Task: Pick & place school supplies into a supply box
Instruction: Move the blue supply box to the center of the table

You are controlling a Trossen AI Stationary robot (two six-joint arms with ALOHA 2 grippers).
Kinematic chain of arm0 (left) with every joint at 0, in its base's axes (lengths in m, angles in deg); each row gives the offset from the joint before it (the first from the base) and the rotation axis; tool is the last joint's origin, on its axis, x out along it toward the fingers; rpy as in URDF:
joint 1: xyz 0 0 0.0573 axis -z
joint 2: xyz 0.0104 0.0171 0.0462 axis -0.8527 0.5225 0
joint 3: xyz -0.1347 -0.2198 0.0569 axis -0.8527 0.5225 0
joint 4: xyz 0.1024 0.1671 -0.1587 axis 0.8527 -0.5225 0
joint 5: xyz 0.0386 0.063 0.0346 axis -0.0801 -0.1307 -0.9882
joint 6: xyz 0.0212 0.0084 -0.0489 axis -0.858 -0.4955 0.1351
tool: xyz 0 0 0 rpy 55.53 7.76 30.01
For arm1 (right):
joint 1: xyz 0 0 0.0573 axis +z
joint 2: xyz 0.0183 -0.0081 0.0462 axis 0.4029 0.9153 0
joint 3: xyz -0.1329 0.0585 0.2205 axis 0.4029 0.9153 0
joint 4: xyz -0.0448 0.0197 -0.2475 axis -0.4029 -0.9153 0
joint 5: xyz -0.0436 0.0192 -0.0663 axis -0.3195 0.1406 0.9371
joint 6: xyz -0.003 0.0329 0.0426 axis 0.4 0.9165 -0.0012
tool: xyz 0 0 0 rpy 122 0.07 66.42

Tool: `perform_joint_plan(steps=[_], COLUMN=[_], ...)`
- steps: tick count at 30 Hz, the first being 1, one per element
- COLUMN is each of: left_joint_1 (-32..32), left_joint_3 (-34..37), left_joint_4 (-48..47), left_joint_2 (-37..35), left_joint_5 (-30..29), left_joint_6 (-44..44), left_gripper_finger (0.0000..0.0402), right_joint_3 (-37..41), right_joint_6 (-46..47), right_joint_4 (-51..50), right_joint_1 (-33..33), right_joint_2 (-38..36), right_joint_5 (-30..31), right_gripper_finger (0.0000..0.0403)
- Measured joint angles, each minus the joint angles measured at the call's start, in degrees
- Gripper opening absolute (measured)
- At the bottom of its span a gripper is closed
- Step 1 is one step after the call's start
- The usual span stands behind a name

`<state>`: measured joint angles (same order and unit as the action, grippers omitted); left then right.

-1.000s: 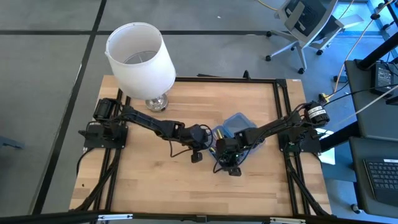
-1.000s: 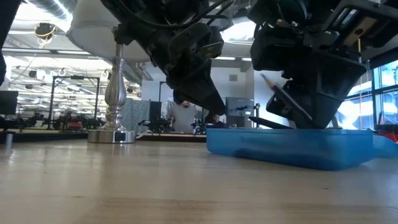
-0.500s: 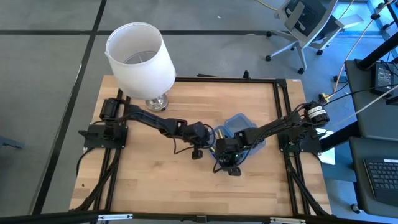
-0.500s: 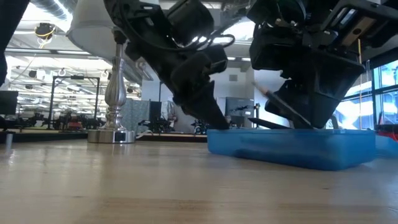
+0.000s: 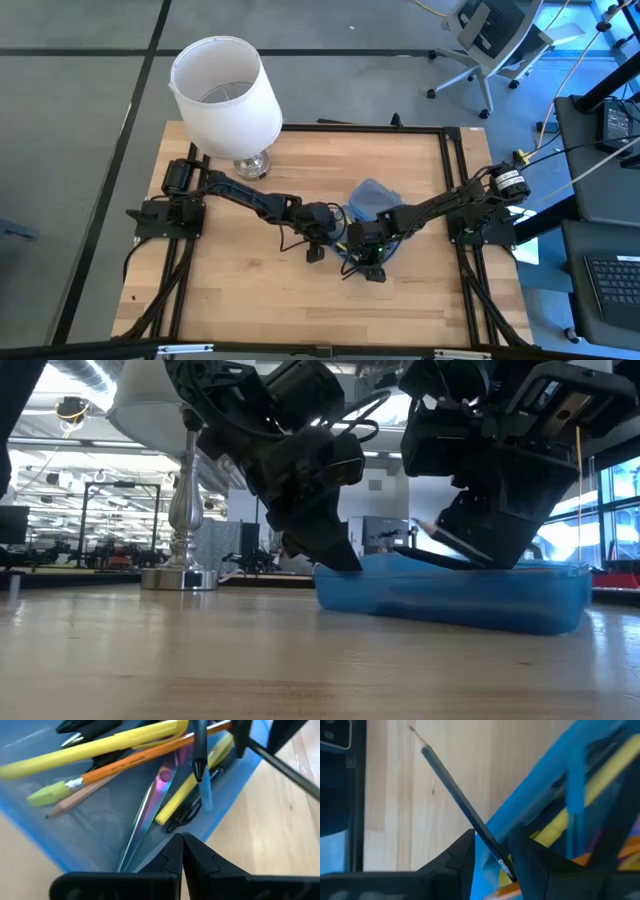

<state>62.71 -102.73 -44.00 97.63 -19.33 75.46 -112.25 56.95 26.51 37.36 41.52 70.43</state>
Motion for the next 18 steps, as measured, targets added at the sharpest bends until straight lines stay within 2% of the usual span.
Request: perform_joint_plan(steps=[6,11,18], left_joint_1=[1.94,3.96,5.19], left_joint_3=[0.07,0.13,0.2], left_joint_4=[0.09,1.73,3.41], left_joint_2=[0.05,0.17,0.22], left_joint_5=[2.95,2.9,2.84], left_joint_6=[5.94,8.63,10.47], left_gripper_finger=[0.0001,0.0002,0.0003], right_joint_3=[0.0,0.0,-0.02], right_joint_6=[1.62,1.66,0.26], right_joint_4=[-0.63,-0.76,-1.5], right_joint_1=[0.0,0.0,-0.99], right_joint_2=[-1.13,-2.17,-2.25], right_joint_5=[4.75,8.39,9.44], right_gripper_finger=[0.0123,0.0123,0.0123])
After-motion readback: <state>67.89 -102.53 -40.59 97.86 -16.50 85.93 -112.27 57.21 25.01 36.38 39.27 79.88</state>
